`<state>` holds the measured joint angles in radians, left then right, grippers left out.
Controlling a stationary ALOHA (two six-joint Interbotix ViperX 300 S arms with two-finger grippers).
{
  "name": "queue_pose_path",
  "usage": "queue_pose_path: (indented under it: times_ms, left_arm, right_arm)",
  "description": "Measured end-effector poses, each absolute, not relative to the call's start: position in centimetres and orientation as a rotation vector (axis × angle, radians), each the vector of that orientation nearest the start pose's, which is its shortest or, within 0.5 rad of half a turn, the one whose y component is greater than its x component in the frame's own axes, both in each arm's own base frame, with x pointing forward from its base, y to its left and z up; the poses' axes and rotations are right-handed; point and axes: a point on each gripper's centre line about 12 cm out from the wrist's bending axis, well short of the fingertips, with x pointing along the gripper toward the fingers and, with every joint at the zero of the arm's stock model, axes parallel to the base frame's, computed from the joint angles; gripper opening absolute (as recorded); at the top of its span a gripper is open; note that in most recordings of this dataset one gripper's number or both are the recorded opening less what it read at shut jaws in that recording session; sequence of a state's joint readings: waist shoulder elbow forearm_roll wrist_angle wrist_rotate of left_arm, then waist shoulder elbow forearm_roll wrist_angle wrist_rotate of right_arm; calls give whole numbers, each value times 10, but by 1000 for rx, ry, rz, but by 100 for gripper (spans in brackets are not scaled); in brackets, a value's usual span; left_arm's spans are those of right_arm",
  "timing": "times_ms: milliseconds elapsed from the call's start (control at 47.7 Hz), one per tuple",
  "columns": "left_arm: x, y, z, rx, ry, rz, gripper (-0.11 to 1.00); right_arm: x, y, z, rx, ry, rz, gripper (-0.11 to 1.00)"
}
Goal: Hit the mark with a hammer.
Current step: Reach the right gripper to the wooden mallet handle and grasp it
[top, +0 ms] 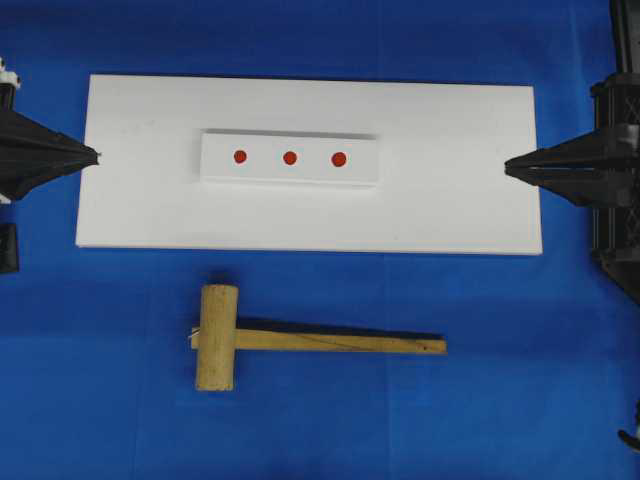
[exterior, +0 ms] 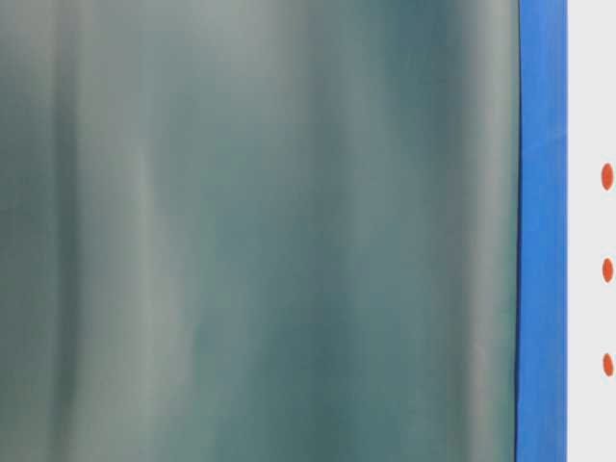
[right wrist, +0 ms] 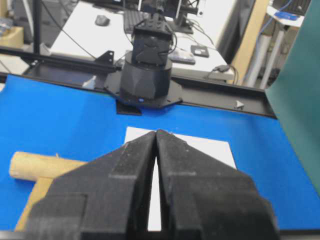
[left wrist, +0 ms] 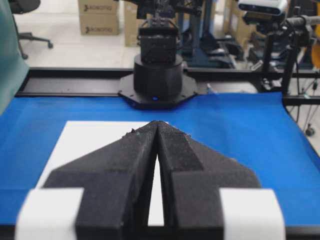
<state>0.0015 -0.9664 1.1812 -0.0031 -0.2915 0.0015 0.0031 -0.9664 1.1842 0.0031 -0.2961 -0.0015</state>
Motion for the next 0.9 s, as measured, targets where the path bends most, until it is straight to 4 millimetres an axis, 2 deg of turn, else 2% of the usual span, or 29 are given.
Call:
queue_pose_path:
  times_ms: [147, 272, 440, 566, 691, 775, 901]
  left_arm:
    - [198, 0, 288, -20, -46, 2, 0]
    - [198, 0, 285, -23, -21, 2, 0]
    - [198, 0, 284, -23, -12, 1, 0]
    - [198, 0, 283, -23, -9, 2, 0]
    - [198, 0, 281, -21, -5, 1, 0]
    - [198, 0, 280, -23, -2, 2, 0]
    - [197, 0, 278, -23, 3, 1, 0]
  right_arm:
    - [203, 3, 291, 59, -58, 13, -6]
    - [214, 16, 288, 144, -7, 71, -6]
    - [236, 36, 281, 223, 66, 139, -5]
    - [258, 48, 273, 246, 126, 160, 0]
    - [280, 55, 266, 271, 176, 160, 15]
    - [295, 61, 257, 290, 215, 155, 35]
    - [317, 69, 245, 313, 273, 146, 70]
